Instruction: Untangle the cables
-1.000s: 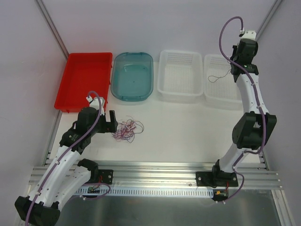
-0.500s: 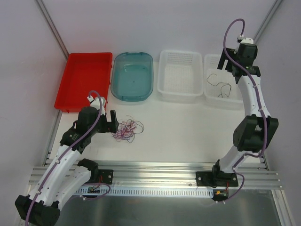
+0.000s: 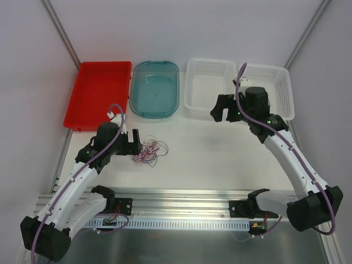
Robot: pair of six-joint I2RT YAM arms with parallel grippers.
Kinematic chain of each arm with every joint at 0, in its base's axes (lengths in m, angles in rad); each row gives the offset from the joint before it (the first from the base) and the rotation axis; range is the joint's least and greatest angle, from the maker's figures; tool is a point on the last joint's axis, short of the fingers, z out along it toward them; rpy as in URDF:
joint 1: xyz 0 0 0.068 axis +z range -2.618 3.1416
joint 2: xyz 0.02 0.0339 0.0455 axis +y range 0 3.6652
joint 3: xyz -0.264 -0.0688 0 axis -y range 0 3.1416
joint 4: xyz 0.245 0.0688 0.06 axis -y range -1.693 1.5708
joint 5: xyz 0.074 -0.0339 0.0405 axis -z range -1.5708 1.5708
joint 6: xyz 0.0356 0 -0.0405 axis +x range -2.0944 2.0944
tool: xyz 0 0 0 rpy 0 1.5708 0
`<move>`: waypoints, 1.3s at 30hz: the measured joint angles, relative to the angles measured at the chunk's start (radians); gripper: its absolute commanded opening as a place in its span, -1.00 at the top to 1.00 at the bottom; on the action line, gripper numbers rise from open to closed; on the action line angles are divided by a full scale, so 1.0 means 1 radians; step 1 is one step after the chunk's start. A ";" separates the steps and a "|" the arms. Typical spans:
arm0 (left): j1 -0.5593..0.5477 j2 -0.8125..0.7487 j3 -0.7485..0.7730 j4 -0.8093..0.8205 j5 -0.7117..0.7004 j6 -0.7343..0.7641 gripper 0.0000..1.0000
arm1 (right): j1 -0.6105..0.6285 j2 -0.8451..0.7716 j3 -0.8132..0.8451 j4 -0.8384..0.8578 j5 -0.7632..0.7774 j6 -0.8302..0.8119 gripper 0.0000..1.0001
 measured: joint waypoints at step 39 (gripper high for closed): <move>-0.297 0.348 -0.251 0.436 0.103 -0.494 0.42 | 0.658 0.197 -0.363 0.468 0.285 0.587 -0.52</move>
